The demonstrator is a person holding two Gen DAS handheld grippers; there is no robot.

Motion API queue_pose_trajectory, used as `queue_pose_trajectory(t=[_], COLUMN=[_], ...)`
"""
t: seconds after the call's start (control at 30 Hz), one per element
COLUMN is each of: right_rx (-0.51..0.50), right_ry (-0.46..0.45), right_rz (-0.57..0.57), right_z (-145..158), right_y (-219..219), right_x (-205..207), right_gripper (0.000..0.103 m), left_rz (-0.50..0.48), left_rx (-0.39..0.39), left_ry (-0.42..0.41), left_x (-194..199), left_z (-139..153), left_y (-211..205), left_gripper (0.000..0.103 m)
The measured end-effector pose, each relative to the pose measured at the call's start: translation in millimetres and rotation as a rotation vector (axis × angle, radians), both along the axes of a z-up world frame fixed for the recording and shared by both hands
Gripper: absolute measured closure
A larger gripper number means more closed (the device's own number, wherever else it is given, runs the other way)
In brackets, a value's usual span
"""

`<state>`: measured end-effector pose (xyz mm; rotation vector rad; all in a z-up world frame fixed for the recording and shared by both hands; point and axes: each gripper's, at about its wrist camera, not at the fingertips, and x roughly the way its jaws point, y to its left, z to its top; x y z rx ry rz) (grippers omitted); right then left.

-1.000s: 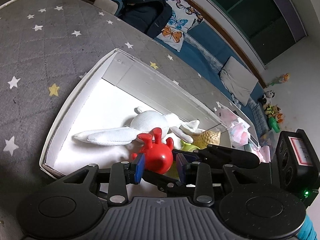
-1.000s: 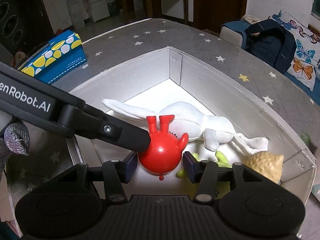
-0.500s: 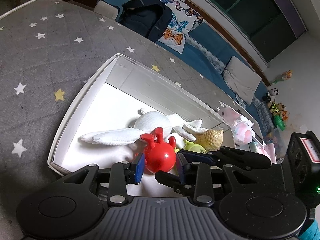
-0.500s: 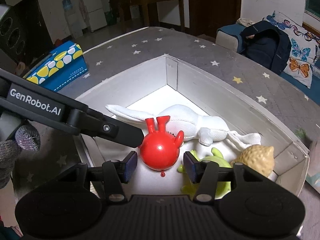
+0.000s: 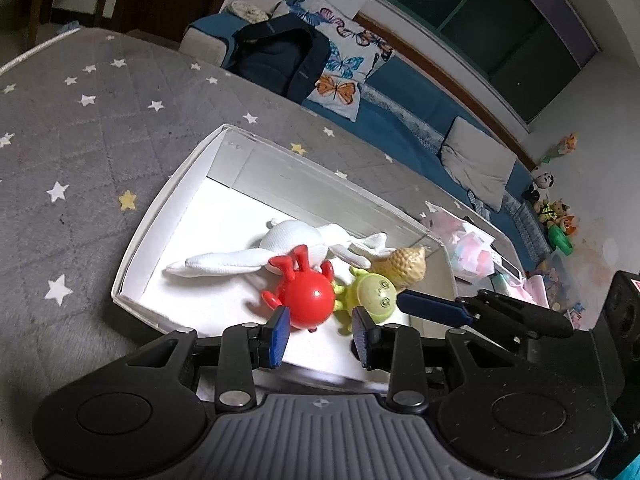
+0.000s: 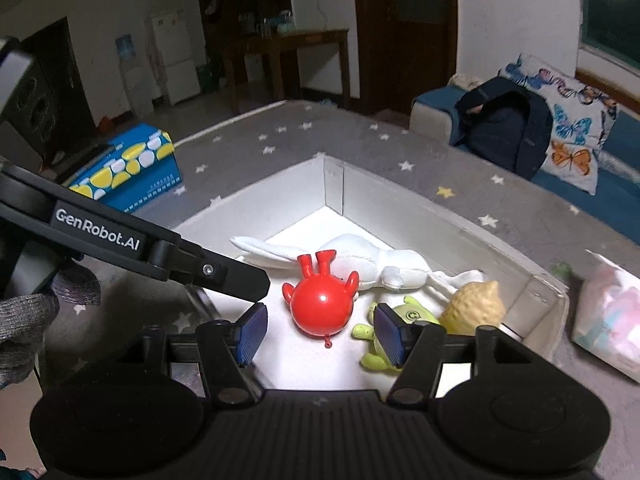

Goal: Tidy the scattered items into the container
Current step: 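Open the right gripper to release the red ball toy, then move the right gripper down to the red-dressed doll figurine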

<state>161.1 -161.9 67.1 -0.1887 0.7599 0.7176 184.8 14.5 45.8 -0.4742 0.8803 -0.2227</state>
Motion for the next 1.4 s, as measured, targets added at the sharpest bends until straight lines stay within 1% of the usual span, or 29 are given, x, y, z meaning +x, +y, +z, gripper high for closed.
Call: queue_pose_trajectory(t=[0.23,0.3,0.43,0.53,0.57,0.63,0.73,0.83,0.93,1.07,1.2,1.3,1.4], right_rx=[0.033,0.036,0.029,0.021,0.02,0.018,0.018,0.004,-0.016,-0.016,-0.002,0.002,-0.005], right_ry=[-0.054,-0.07,-0.107,-0.133,-0.14,-0.145,-0.133,-0.13,-0.121,-0.092,-0.072,-0.062,-0.06], right_rz=[-0.038,-0.048,-0.06,-0.066,-0.066,-0.067,-0.069,-0.068,-0.06,-0.048,-0.041,-0.037,-0.023], right_z=[9.8,11.9,13.0,11.4,10.3,7.9,3.2,-2.8,-11.7,-22.9,-30.0,-33.6,-36.6], right_y=[-16.0,-18.8,-23.0,-27.3,-28.8,-32.3,-38.4,-41.4,-42.0,-41.7,-40.9,-38.0,-32.7], right_x=[-32.2,-40.5,-58.4,-73.3,-78.9,-88.1,-101.2,-112.0,-122.5,-134.7,-138.5,-138.4,-137.6], right_gripper=[0.042,0.039,0.038,0.033,0.029,0.029,0.028,0.025,0.025,0.025,0.022,0.018,0.017], left_rz=[-0.012,-0.013,-0.012,-0.021,-0.024,-0.027,-0.034,-0.047,-0.061,-0.072,-0.084,-0.077,-0.068], left_rx=[0.068,0.083,0.115,0.113,0.11,0.109,0.101,0.088,0.09,0.086,0.079,0.06,0.045], left_ry=[-0.052,-0.071,-0.108,-0.12,-0.121,-0.123,-0.116,-0.1,-0.081,-0.052,-0.03,-0.016,-0.002], left_x=[-26.3,-33.7,-47.7,-57.7,-61.6,-68.7,-76.9,-82.7,-89.8,-93.6,-97.8,-100.5,-104.2], left_z=[10.8,14.0,19.5,19.1,18.2,15.9,10.5,3.7,-5.3,-14.9,-22.9,-26.9,-28.3], left_y=[-11.5,-14.9,-20.5,-22.3,-22.4,-22.4,-22.8,-24.6,-28.0,-30.1,-31.2,-28.0,-23.8], left_gripper=[0.067,0.067,0.067,0.067,0.067,0.067,0.067,0.067,0.067,0.067,0.067,0.067,0.067])
